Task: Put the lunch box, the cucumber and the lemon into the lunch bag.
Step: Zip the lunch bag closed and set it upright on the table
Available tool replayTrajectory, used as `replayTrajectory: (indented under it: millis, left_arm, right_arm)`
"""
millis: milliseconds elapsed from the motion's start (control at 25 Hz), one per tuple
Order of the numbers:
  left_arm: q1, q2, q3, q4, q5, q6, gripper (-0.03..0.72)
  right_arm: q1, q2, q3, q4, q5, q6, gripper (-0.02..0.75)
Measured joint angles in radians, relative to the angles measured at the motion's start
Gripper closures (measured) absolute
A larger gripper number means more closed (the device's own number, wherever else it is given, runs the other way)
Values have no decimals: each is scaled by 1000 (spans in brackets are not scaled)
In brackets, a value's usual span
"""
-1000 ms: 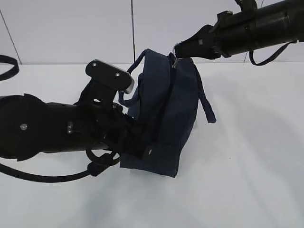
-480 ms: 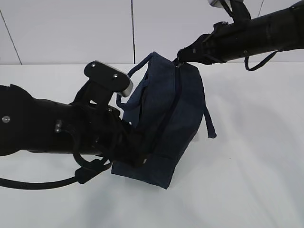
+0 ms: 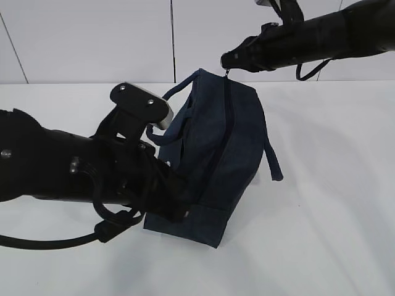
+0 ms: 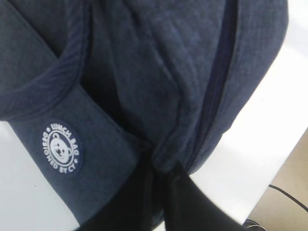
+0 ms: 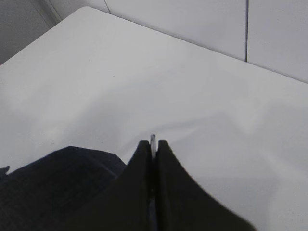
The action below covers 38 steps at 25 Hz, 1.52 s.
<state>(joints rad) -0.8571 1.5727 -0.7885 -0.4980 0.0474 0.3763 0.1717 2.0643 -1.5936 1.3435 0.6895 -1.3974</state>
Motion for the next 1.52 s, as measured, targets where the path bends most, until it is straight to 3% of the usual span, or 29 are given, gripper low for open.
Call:
replayTrajectory:
  millis: [400,480,680,880,1240,1520]
  left_arm:
    - [0,0,0,-17,-4,0,670]
    - [0,0,0,-32,-4,0,624]
    - [0,-2,2,-42,0,0,402]
    - [11,-36,0,-58,66,0,350]
    - [198,-216,-49,-69,309,0,348]
    - [322,-166,-379,-38,652,-29,348]
  right_arm:
    - [0,13,-18,22,99,0,731]
    - [0,13,-18,22,118,0,731]
    - [0,13,-18,22,155,0,731]
    - [0,13,-18,22,179,0,731]
    - [0,13,-18,22,205,6,731]
    - [0,13,-18,22,221,14,731]
